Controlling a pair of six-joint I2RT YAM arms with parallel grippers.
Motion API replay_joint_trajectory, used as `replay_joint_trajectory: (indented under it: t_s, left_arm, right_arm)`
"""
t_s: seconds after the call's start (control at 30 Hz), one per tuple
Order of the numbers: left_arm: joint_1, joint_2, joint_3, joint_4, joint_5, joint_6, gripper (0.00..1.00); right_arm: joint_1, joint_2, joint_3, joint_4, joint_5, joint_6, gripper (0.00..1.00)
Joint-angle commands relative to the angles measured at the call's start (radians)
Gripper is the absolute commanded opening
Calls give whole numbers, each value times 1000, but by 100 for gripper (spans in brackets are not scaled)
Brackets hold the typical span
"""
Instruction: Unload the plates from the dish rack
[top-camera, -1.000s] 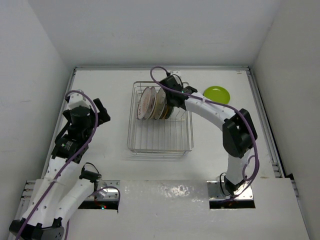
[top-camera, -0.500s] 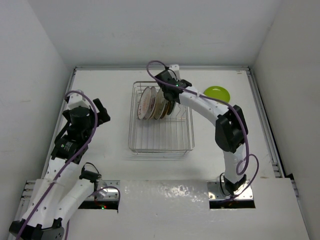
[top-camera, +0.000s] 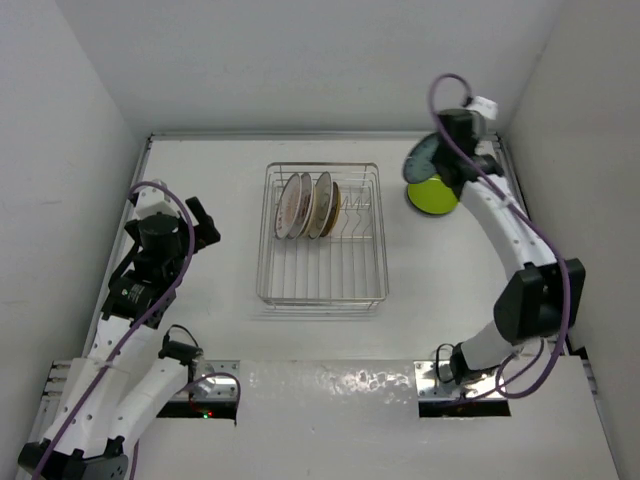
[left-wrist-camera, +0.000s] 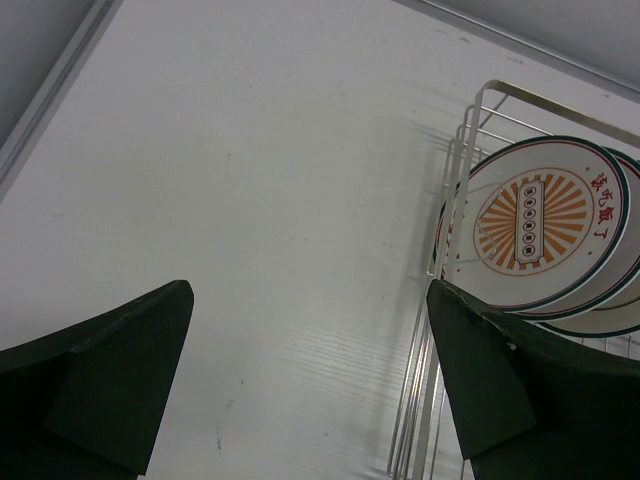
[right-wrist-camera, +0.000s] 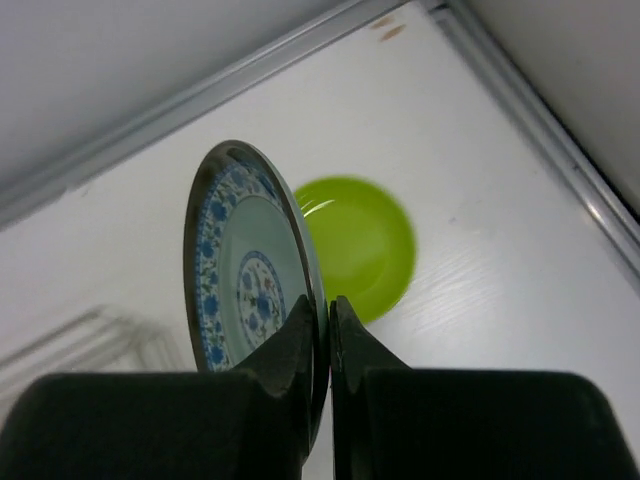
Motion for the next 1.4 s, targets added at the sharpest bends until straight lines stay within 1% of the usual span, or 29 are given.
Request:
replay_joint_trajectory:
  t_s: [0.0, 0.03, 0.07, 0.1, 0.13, 0.17, 0.2, 0.27, 0.4, 0.53, 0.6, 0.63, 0.67, 0.7, 0.73, 0.77, 0.8, 0.83, 0.9, 0.93, 0.97, 1.0, 1.07, 1.1, 1.13, 1.23, 1.27, 1.3, 1.37]
  left_arm:
    - [7, -12, -4, 44, 11, 14, 100]
    - [7, -12, -4, 42, 9, 16, 100]
    - [5, -12, -4, 42, 8, 14, 100]
    - [5, -9, -4, 44, 8, 16, 100]
    - [5, -9, -4, 44, 8, 16, 100]
    - [5, -8, -4, 42, 8, 16, 100]
    - [5, -6, -2, 42, 9, 16, 100]
    - [7, -5, -2, 42, 9, 16, 100]
    - [5, 3, -2, 44, 9, 16, 100]
    - [7, 6, -2, 42, 11, 17, 100]
    - [5, 9, -2, 42, 9, 17, 100]
    - [5, 9, -2, 42, 8, 17, 100]
    - [5, 11, -2, 42, 8, 16, 100]
    - [7, 11, -2, 42, 8, 16, 100]
    - [5, 12, 0, 42, 9, 17, 100]
    - [7, 12, -2, 42, 11, 19, 100]
    - [5, 14, -2, 44, 12, 19, 100]
    - [7, 15, -2, 44, 15, 19, 100]
    - [7, 20, 0, 44, 15, 20, 100]
    - [7, 23, 1, 42, 15, 20, 100]
    - [7, 23, 1, 42, 14, 19, 100]
    - [7, 21, 1, 41, 14, 19, 100]
    - [7, 20, 1, 41, 9, 19, 100]
    - [9, 20, 1, 41, 9, 19, 100]
    - [9, 23, 1, 39, 6, 17, 100]
    - [9, 23, 1, 39, 6, 17, 100]
    - [9, 21, 1, 41, 8, 17, 100]
    - [9, 24, 1, 39, 9, 17, 100]
    - [9, 26, 1, 39, 11, 17, 100]
  right_arm:
    - [-196, -58, -254, 362, -271, 103, 0]
    - [-229, -67, -290, 462, -299, 122, 0]
    - [-305, -76, -319, 498, -314, 163, 0]
    - [-339, -76, -374, 580, -362, 182, 0]
    - [-393, -73, -398, 607, -385, 203, 0]
    - [-413, -57, -416, 633, -405, 240, 0]
    - [-436, -41, -442, 656, -457, 254, 0]
    - [-471, 9, -462, 716, -503, 272, 0]
    - [-484, 95, -481, 745, -552, 271, 0]
    - [-484, 178, -446, 736, -594, 301, 8]
    - [-482, 218, -418, 679, -594, 306, 13]
    - [-479, 224, -403, 668, -615, 308, 18]
    - [-478, 233, -395, 638, -614, 308, 29]
    - [-473, 235, -369, 610, -608, 299, 59]
    - [-468, 235, -347, 575, -601, 285, 72]
    - [-452, 227, -326, 474, -580, 269, 86]
    - [-439, 221, -301, 426, -542, 237, 98]
    - [-421, 217, -256, 371, -482, 216, 99]
    - [-363, 239, -164, 151, -430, 146, 99]
    - [-335, 252, -49, 63, -389, 122, 99]
    - [-271, 259, -7, -64, -300, 98, 99]
    - [-243, 249, 30, -89, -272, 53, 99]
    - [-110, 206, 7, -65, -250, -2, 99]
    - [-71, 151, -31, -54, -253, -16, 99]
    - [8, 125, -49, -34, -253, -27, 99]
    - [119, 36, -135, 50, -281, -30, 99]
    - [175, 25, -167, 70, -323, -16, 98]
    - [196, 8, -184, 97, -356, -8, 95]
    - [257, 2, -218, 160, -385, 12, 83]
